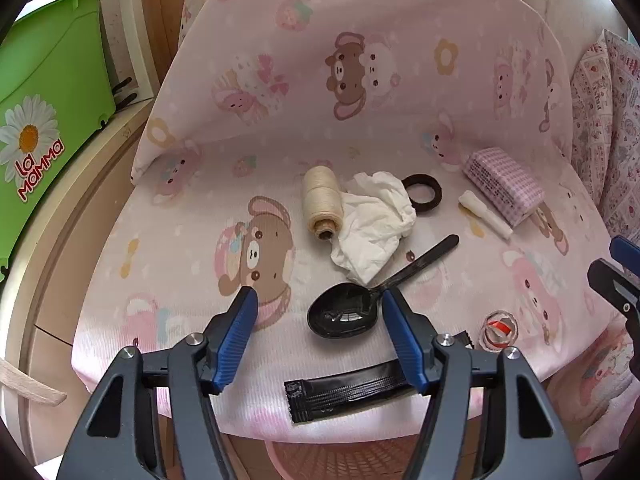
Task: Collect trash
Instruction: 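Grasp the crumpled white tissue beside the thread spool with the left tool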
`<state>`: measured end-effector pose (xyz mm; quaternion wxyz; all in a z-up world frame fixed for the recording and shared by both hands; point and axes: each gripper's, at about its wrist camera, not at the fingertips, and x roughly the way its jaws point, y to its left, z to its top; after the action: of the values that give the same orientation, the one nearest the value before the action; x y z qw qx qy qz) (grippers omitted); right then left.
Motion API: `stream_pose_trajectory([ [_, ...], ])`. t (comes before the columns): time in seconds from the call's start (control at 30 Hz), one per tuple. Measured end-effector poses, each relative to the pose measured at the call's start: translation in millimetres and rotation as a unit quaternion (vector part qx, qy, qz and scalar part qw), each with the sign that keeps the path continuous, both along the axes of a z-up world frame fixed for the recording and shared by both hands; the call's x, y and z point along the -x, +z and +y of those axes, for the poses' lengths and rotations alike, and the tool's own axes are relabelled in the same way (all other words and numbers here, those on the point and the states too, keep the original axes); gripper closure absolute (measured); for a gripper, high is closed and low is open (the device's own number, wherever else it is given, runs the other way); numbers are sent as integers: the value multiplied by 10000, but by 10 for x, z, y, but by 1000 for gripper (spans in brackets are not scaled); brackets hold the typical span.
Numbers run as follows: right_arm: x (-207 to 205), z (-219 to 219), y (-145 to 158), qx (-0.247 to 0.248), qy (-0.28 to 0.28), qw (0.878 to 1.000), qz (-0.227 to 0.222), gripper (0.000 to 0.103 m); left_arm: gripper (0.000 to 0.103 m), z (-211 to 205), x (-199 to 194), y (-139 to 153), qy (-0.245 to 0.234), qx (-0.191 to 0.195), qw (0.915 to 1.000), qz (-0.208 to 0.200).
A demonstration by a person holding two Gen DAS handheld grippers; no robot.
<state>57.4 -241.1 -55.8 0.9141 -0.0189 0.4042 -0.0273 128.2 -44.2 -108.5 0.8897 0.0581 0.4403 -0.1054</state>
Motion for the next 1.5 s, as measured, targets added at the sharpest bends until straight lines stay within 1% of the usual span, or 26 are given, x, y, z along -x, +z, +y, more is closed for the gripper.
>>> stream_pose_trajectory([
  [0.03, -1, -3, -4, 1, -5, 10000, 12, 45, 46, 0, -12, -8, -4, 2, 10000, -7],
  [0.1, -3, -3, -12, 21, -7, 10000, 32, 45, 49, 6, -23, -23, 41, -24, 10000, -17],
  [0.17, -4, 4, -17, 74, -16, 10000, 26, 45, 59, 21, -17, -27, 67, -6, 10000, -26],
  [0.23, 6, 12, -12, 157, -38, 9999, -16, 45, 64, 16, -4, -17, -22, 90, 10000, -25],
  [0.27, 8, 18, -12, 180, -31, 9998, -25, 45, 69, 1, 5, -10, -79, 100, 9999, -45],
  [0.3, 8, 22, -15, 193, -28, 9998, -21, 45, 70, -14, 18, -6, -116, 75, 9999, -73],
  [0.33, 10, 26, -20, 200, -32, 9998, -14, 45, 82, -26, 27, 1, -128, 36, 9998, -115],
  [0.37, 10, 29, -21, 202, -28, 9998, -7, 45, 96, -34, 31, 3, -116, -3, 9999, -123],
  [0.43, 11, 39, -27, 220, -23, 9998, 3, 45, 96, -24, 38, 18, -87, 34, 9999, -104],
  [0.53, 7, 53, -33, 195, 5, 9998, 4, 45, 101, 21, 54, 65, -14, 158, 9998, -103],
  [0.67, 7, 102, -52, 115, 83, 9999, 42, 45, 100, 104, 55, 142, -13, 447, 9990, -74],
  [0.7, 4, 117, -61, 118, 99, 9999, 59, 45, 97, 112, 56, 157, -38, 495, 9987, -72],
  [0.77, -4, 149, -79, 143, 132, 9998, 88, 45, 74, 77, 42, 159, -250, 517, 9983, 21],
  [0.83, -10, 180, -97, 173, 174, 9996, 106, 45, 70, 8, 47, 142, -333, 318, 9989, -39],
  [0.9, -19, 201, -108, 193, 195, 9995, 122, 45, 63, -62, 22, 93, -390, 206, 9990, 46],
  [0.93, -22, 205, -116, 197, 196, 9995, 133, 45, 60, -86, 2, 69, -405, 212, 9989, 94],
  [1.07, -40, 193, -126, 149, 191, 9995, 180, 45, 60, -177, -73, 55, -356, 165, 9992, 43],
  [1.17, -44, 175, -121, 139, 170, 9996, 171, 45, 60, -175, -160, 66, -211, 279, 9994, 50],
  [1.2, -47, 170, -121, 137, 161, 9996, 170, 45, 61, -161, -189, 60, -177, 383, 9990, 109],
  [1.27, -52, 160, -120, 130, 138, 9997, 166, 45, 65, -152, -234, 35, -178, 556, 9979, 268],
  [1.33, -53, 144, -115, 116, 115, 9997, 160, 45, 68, -169, -254, 38, -216, 548, 9978, 301],
  [1.37, -52, 137, -112, 109, 99, 9998, 155, 45, 81, -175, -257, 48, -200, 549, 9978, 305],
  [1.43, -50, 127, -112, 107, 87, 9998, 149, 45, 99, -158, -253, 80, -133, 631, 9975, 271],
  [1.5, -50, 127, -117, 117, 85, 9998, 151, 45, 100, -142, -247, 102, -116, 582, 9981, 187],
])
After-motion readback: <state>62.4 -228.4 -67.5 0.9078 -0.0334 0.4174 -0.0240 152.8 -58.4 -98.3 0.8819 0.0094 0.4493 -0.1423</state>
